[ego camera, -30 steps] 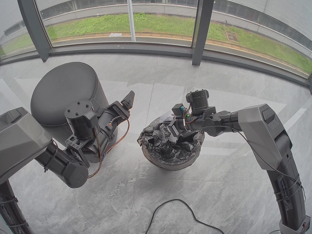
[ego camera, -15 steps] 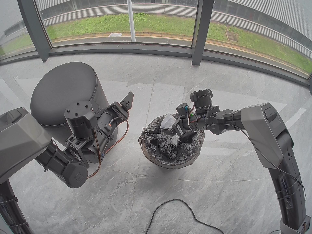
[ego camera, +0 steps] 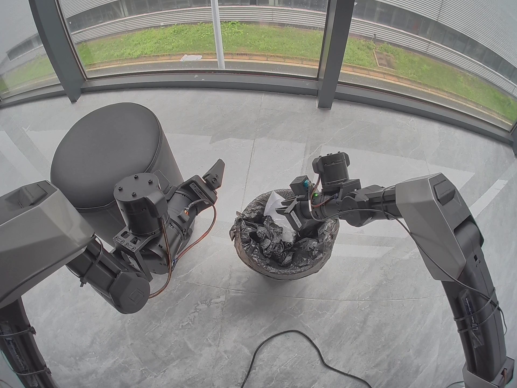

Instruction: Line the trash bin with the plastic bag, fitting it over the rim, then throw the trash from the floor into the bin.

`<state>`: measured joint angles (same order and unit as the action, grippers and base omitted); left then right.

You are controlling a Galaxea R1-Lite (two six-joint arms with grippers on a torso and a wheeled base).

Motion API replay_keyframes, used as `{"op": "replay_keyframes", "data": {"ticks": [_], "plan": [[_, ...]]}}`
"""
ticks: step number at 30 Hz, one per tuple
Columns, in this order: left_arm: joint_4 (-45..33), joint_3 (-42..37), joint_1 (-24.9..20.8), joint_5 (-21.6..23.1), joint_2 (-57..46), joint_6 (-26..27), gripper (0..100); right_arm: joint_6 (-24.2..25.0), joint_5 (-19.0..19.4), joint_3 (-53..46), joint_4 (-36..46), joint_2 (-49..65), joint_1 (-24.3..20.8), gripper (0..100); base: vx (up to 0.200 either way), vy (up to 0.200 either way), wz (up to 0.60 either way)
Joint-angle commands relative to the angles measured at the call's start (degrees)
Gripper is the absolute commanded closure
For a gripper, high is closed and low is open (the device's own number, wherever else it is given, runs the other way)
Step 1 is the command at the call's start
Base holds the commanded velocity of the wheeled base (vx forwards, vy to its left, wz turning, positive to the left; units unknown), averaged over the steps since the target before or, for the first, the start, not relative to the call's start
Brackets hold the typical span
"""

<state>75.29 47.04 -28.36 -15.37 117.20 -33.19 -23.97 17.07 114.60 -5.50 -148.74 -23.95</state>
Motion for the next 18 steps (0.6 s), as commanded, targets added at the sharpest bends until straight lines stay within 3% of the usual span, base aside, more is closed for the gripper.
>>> {"op": "replay_keyframes", "data": {"ticks": [1,5,9,18], "plan": [[0.03,-0.2,-0.03,-0.1,0.13,-0.12,0,-0.03,-0.1,-0.01,-0.74,-4.1,-0.04,100,0.0,0.0,0.0],[0.12,-0.2,0.14,-0.1,-0.13,-0.12,0,-0.03,-0.19,-0.01,-4.17,-7.18,0.14,100,0.0,0.0,0.0],[0.38,-0.81,0.14,-0.18,-0.92,-0.03,0,-0.03,-0.19,-0.01,-12.52,-10.96,0.14,100,0.0,0.0,0.0],[0.47,-3.36,0.32,-0.18,-2.24,-0.03,0,-0.12,-0.28,-0.01,-14.54,-13.86,0.14,100,0.0,0.0,0.0]]}}
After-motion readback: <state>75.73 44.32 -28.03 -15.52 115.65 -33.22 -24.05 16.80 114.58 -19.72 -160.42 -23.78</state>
